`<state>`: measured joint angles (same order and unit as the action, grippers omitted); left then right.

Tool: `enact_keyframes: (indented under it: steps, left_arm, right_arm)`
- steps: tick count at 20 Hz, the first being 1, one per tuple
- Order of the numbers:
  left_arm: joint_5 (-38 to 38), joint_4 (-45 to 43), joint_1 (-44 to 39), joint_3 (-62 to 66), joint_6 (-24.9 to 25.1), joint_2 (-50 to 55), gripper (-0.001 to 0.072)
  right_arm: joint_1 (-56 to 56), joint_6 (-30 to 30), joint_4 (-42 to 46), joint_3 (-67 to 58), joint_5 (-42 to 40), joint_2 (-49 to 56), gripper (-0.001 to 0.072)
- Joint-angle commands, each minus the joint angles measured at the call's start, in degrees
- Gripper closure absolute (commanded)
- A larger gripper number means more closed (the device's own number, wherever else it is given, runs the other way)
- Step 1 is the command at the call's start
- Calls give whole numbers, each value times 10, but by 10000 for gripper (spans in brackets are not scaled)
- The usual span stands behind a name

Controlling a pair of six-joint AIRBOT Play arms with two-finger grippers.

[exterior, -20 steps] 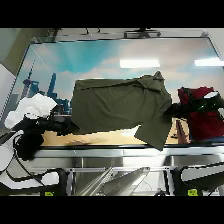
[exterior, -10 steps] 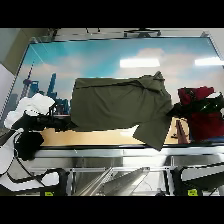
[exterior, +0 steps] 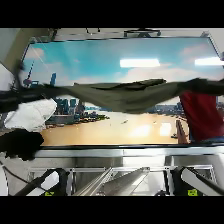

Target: Fold the shirts.

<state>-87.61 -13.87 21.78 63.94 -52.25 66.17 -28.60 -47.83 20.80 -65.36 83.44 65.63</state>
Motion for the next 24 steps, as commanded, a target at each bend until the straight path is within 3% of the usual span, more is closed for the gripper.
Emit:
enact_keyframes:
  steps: [1,3,6,9,11,14,18,21,24]
  left_arm:
    - [-63,254,66,167,26,-105,684]
    - [-56,323,138,266,24,-141,685]
    - [-22,339,271,369,2,-168,685]
    - [-15,291,320,402,-22,-156,685]
    - [-7,187,261,410,-34,-125,685]
    - [2,-38,85,401,-51,-50,685]
    - [71,-259,-97,292,-51,67,685]
    - [140,-329,-127,213,-51,179,685]
    - [181,-341,-106,193,-50,302,685]
  right_arm:
    - [-39,16,-114,-78,-91,-220,692]
    - [-53,25,-98,-120,-203,-325,693]
    - [-60,22,-6,-158,-330,-414,693]
    - [-59,-22,21,-163,-302,-396,694]
    - [-57,-60,19,-163,-234,-336,694]
    - [-19,-71,21,-152,-158,-220,694]
    - [93,-66,117,-90,-184,-70,694]
    - [147,-68,184,-63,-251,62,694]
    - [164,-71,158,-65,-325,194,695]
